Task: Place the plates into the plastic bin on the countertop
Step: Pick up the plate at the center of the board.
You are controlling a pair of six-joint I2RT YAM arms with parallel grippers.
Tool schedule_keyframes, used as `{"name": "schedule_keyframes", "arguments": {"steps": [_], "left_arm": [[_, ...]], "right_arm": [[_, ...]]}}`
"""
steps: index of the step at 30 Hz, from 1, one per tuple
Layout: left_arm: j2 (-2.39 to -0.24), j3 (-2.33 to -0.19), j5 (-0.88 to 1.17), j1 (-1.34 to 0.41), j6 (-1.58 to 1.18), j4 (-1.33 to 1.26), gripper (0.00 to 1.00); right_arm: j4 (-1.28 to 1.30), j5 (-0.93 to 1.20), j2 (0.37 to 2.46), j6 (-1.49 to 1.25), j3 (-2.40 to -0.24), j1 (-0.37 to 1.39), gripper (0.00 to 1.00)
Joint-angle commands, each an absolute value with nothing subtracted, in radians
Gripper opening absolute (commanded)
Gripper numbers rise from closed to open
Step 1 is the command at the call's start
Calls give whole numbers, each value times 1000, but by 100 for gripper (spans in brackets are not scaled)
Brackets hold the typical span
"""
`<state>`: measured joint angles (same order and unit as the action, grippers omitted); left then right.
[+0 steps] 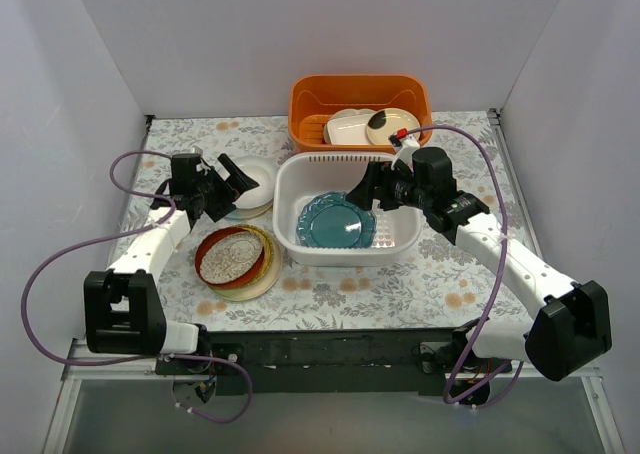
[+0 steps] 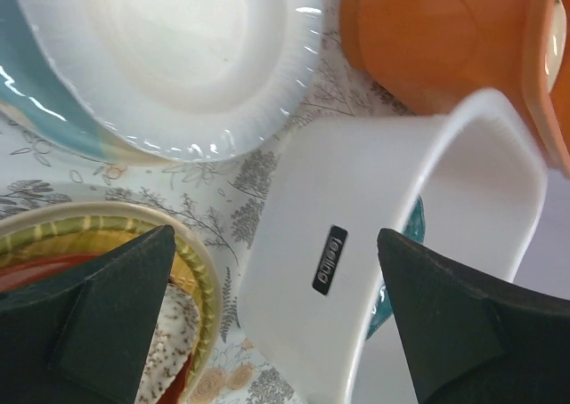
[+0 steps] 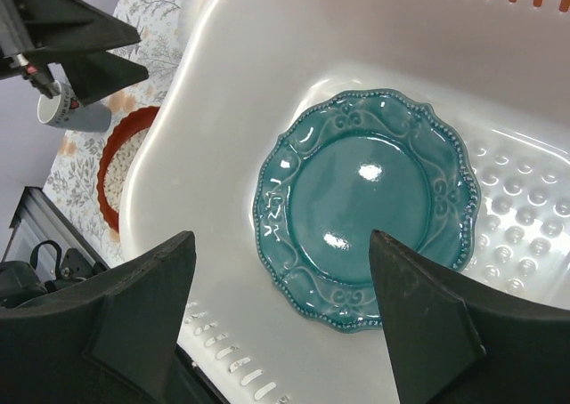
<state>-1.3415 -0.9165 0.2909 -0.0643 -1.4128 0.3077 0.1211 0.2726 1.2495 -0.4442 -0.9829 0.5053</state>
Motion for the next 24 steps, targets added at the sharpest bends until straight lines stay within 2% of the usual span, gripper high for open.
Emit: {"name": "schedule_keyframes", "arguments": {"steps": [1, 16, 24], "left_arm": [[-1381, -901, 302, -6, -1480, 264, 98], [-1482, -853, 313, 103, -1505, 187, 98], [-1618, -911, 319, 103, -1502, 123, 89]], "right_arm": [[81, 281, 1220, -423, -980, 509, 85], [92, 287, 1224, -411, -1000, 509, 85], [101, 278, 1233, -405, -1014, 509, 85]]}}
